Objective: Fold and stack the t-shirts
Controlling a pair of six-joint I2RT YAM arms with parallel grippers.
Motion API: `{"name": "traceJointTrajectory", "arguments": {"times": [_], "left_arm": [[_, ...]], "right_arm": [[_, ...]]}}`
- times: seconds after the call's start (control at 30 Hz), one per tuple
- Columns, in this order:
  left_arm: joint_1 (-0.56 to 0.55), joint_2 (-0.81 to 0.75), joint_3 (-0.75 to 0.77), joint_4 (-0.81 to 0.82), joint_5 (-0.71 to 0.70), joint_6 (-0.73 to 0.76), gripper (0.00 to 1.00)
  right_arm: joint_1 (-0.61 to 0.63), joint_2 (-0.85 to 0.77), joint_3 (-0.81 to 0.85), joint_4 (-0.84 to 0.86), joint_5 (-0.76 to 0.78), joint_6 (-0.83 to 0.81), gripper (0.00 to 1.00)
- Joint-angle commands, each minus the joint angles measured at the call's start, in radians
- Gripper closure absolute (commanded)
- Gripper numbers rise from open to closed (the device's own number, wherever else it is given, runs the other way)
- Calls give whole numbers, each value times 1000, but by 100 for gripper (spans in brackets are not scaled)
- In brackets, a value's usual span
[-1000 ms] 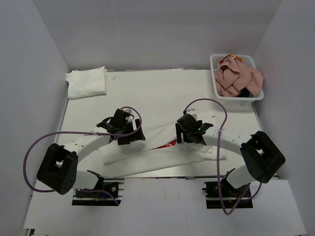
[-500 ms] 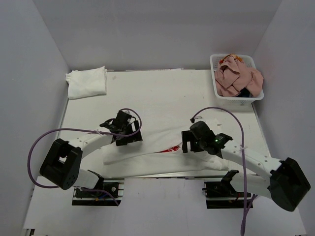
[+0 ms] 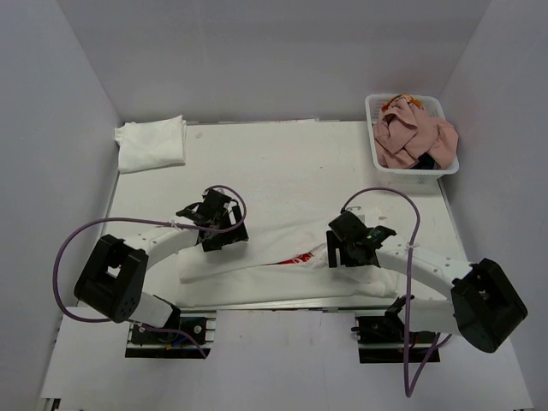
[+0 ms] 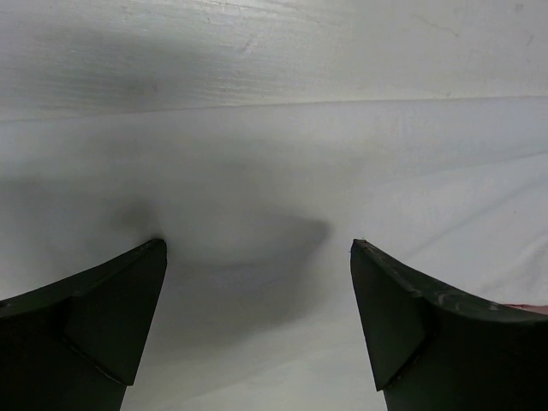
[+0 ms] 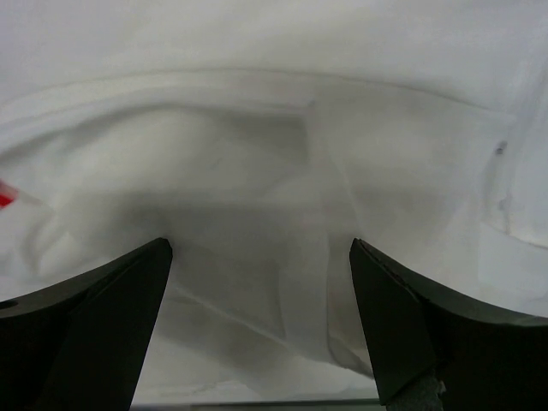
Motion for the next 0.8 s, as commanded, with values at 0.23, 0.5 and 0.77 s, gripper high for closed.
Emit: {"name": "traceJointTrajectory", "arguments": {"times": [0.23,0.5,0.77], "left_arm": [[24,162,-17,-30,-134,-81,1],[67,183,22,-66,-178,-81,1],[118,183,55,-75,-198,-81,1]], "right_arm": [[7,-210,-51,-88,-542,-34,10],[7,-307,-120,-296,-622,102,10],[9,-458,-3,-292,-511,67,10]]}}
